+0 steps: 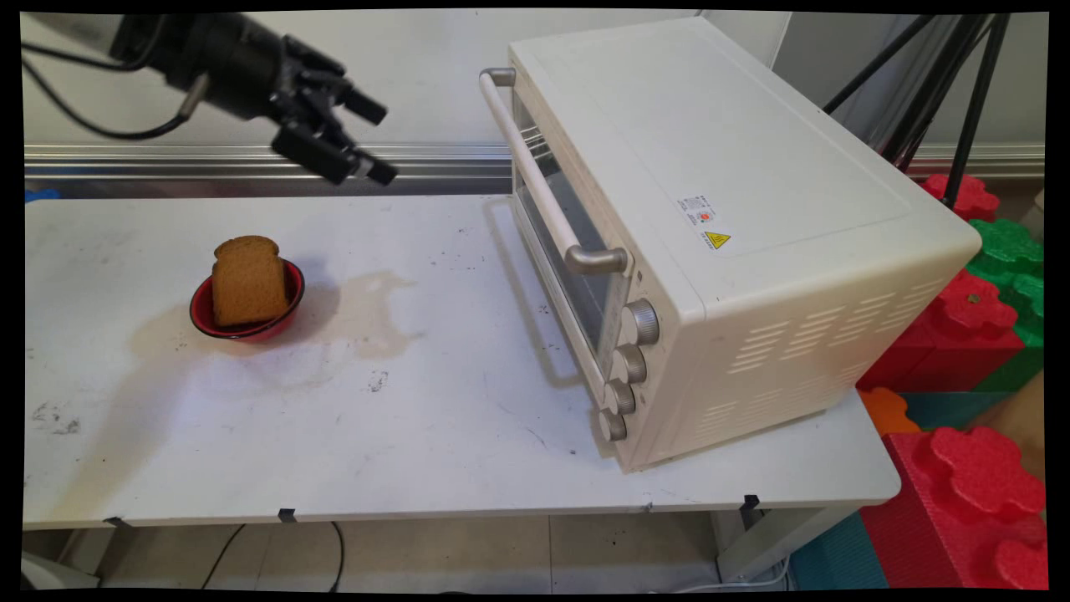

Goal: Open the oven

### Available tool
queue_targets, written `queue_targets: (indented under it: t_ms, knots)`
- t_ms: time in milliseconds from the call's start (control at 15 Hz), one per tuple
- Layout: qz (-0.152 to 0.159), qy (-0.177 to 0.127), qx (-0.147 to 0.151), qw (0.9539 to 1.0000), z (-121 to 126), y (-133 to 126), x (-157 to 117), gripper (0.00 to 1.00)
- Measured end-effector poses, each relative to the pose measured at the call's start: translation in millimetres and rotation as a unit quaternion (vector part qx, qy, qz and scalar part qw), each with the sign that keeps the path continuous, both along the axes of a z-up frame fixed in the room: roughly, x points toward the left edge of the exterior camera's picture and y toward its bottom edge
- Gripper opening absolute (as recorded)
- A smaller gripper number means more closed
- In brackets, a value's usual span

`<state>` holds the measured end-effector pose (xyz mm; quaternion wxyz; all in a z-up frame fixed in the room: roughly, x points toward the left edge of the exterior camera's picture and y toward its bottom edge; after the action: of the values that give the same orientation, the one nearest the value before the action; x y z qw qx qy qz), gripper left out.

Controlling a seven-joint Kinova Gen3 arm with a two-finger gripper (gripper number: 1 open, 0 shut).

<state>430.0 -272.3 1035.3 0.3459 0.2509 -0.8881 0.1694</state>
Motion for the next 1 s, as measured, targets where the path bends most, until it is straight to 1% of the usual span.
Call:
queue_targets:
  t_ms: [400,733,1000]
  knots:
    - [-0.014,0.007,-0.016,0.9997,13,-33,-29,1.00]
    - [-0.023,0.010,-0.020,0.9995,17,-54,-52,1.00]
    - [-0.021,0.015,-0.019,0.9995,16,-67,-68,1.00]
